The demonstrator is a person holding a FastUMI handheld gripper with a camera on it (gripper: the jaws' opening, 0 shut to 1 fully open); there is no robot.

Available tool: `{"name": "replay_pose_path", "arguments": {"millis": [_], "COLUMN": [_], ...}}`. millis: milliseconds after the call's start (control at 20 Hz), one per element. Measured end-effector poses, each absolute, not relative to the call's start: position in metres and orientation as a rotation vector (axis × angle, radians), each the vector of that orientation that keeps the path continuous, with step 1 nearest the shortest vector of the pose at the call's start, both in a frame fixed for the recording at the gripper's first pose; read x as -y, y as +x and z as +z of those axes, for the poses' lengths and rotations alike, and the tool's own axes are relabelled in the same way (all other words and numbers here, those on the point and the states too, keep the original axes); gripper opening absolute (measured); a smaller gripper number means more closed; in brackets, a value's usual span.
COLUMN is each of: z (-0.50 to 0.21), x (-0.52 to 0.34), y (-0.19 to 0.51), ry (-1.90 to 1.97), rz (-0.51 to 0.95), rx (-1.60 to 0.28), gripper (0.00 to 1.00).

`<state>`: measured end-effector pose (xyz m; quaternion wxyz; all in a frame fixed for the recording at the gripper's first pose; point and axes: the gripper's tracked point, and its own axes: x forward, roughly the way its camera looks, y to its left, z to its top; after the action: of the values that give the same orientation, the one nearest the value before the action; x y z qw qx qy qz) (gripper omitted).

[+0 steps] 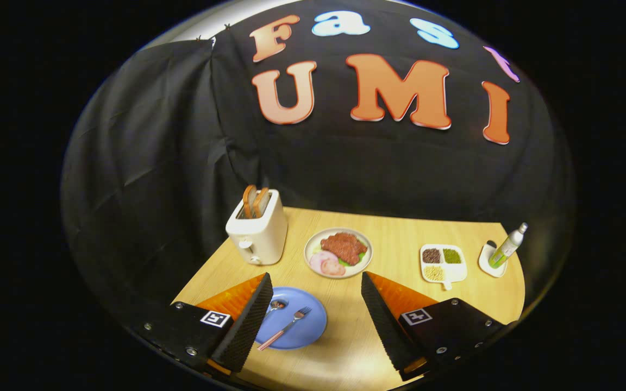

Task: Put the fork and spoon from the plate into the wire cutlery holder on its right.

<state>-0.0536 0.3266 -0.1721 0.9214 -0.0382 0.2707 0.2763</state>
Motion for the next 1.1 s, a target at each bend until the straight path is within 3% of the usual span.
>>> {"name": "replay_pose_path", "arguments": {"millis": [500, 900, 1100], "z": [-0.296, -0.36, -0.384], "x": [-0.366, -0.381, -0.388], "y": [-0.091, -0.106, -0.117], "ry": [-0.138, -0.131, -0.124], "rz": [0.509, 0.424, 0.393], "rx": [-0.93, -1.213, -1.331], "gripper": [0.89, 0.74, 0.6]}}
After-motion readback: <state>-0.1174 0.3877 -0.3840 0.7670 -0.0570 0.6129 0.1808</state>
